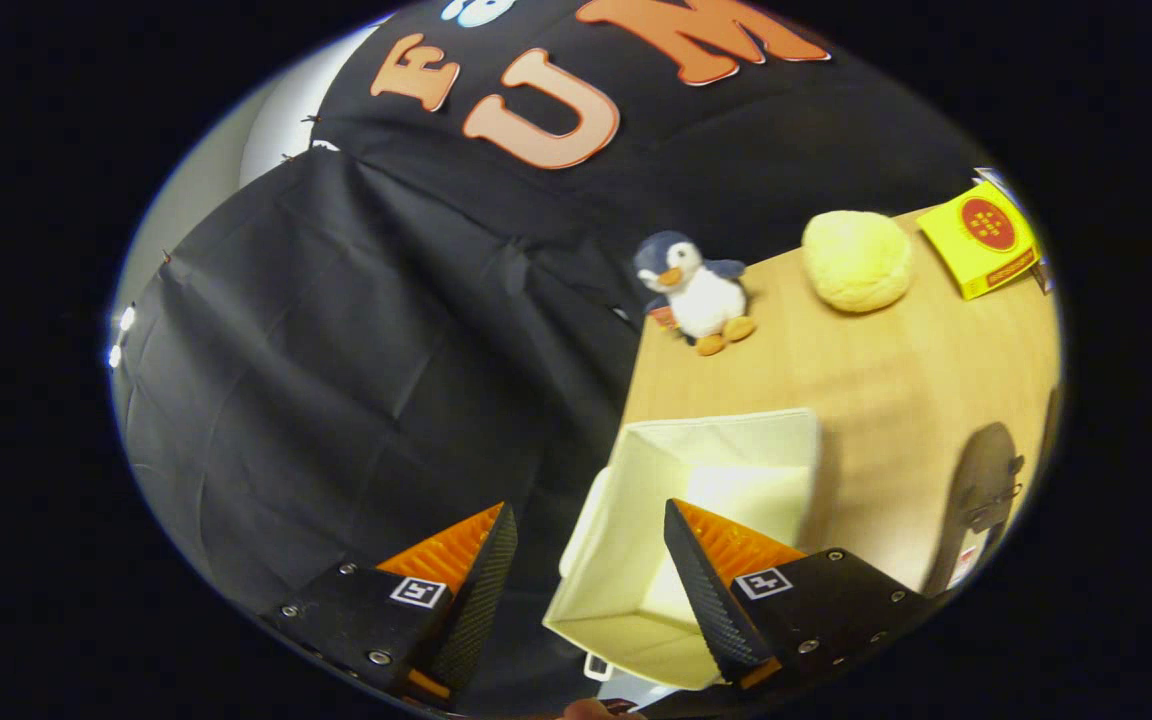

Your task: Open the storage box then place both shoes into the box .Put the left shoe in first, then the right shoe, with the right side of both shoes facing outward in a uniform manner.

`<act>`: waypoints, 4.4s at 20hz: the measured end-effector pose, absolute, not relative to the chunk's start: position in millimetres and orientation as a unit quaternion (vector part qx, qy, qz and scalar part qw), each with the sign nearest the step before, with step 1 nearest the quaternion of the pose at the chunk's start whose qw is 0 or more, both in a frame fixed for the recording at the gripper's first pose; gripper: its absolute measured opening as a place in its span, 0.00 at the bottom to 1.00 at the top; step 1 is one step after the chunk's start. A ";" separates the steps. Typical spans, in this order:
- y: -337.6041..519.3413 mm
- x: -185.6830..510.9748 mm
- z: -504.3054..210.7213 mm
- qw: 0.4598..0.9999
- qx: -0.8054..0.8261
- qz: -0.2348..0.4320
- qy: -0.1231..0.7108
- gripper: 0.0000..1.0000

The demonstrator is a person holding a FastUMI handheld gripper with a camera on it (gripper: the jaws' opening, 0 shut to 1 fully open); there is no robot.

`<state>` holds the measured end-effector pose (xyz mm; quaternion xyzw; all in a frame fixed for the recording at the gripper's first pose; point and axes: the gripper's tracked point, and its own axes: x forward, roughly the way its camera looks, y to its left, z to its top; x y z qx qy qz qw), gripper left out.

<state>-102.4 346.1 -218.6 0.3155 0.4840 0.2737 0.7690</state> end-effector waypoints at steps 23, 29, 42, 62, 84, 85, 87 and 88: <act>90.9 -184.2 -424.1 0.834 0.063 0.095 0.540 0.87; 87.0 -157.1 -456.2 0.840 0.070 0.072 0.533 0.71; 117.0 -139.5 -406.4 0.843 0.093 0.068 0.526 0.05; 334.1 -106.4 -273.7 0.823 0.148 0.131 0.532 0.05; 423.5 -180.3 -342.2 0.693 0.151 0.169 0.685 0.20; 420.8 -180.3 -337.4 0.691 0.151 0.177 0.684 0.24; 413.9 -176.2 -324.7 0.696 0.161 0.194 0.672 0.31; 408.2 -173.8 -316.3 0.700 0.168 0.202 0.664 0.34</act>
